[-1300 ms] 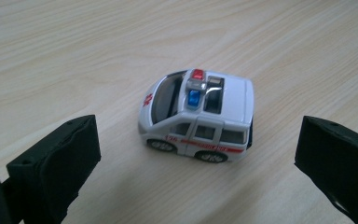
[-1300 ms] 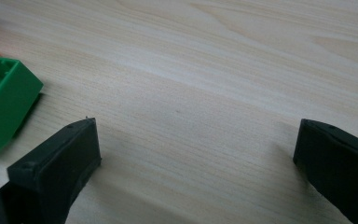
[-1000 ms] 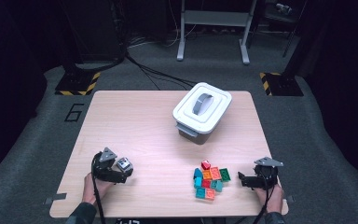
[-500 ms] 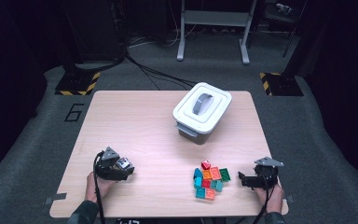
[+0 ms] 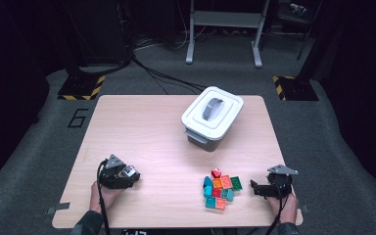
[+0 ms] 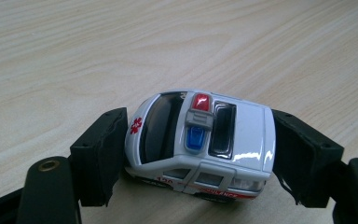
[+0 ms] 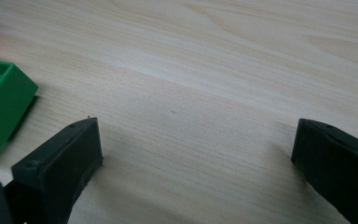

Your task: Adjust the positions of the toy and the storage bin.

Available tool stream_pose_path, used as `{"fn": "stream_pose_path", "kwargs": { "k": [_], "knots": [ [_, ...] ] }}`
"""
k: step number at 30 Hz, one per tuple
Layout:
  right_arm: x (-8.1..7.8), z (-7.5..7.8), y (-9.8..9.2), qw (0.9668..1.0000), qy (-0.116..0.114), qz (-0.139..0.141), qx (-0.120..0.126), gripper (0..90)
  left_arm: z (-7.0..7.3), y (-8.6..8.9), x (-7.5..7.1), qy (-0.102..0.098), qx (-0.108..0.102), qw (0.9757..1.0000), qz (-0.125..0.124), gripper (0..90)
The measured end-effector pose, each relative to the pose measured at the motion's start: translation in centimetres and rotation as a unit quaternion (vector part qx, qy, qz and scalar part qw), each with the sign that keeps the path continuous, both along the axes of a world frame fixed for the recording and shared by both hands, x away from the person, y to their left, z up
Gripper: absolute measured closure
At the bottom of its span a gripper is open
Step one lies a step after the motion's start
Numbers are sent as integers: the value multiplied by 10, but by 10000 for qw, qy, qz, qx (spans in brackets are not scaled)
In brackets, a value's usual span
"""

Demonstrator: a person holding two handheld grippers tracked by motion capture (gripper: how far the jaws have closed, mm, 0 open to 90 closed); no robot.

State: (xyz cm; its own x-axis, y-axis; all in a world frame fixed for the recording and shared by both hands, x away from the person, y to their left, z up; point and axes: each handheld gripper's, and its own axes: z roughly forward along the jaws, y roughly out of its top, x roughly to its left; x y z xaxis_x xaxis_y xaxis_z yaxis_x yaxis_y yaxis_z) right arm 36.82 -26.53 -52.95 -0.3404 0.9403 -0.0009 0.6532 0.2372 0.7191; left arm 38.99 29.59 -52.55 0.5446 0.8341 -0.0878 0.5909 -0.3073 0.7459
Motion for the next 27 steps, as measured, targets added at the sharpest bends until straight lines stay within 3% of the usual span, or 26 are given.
{"fn": "stream_pose_path", "kwargs": {
  "k": [12,15,22,27],
  "knots": [
    [0,0,0,10000,-5,-8,2,13,4,1,-1,-66,38,10000,7,245],
    [0,0,0,10000,-5,-15,6,14,8,5,1,-40,145,9999,10,245],
    [0,0,0,10000,-6,-14,4,14,15,13,3,-75,186,9997,135,245],
    [0,0,0,10000,-8,-14,3,14,23,27,9,-153,253,9990,334,245]
  ]
}}
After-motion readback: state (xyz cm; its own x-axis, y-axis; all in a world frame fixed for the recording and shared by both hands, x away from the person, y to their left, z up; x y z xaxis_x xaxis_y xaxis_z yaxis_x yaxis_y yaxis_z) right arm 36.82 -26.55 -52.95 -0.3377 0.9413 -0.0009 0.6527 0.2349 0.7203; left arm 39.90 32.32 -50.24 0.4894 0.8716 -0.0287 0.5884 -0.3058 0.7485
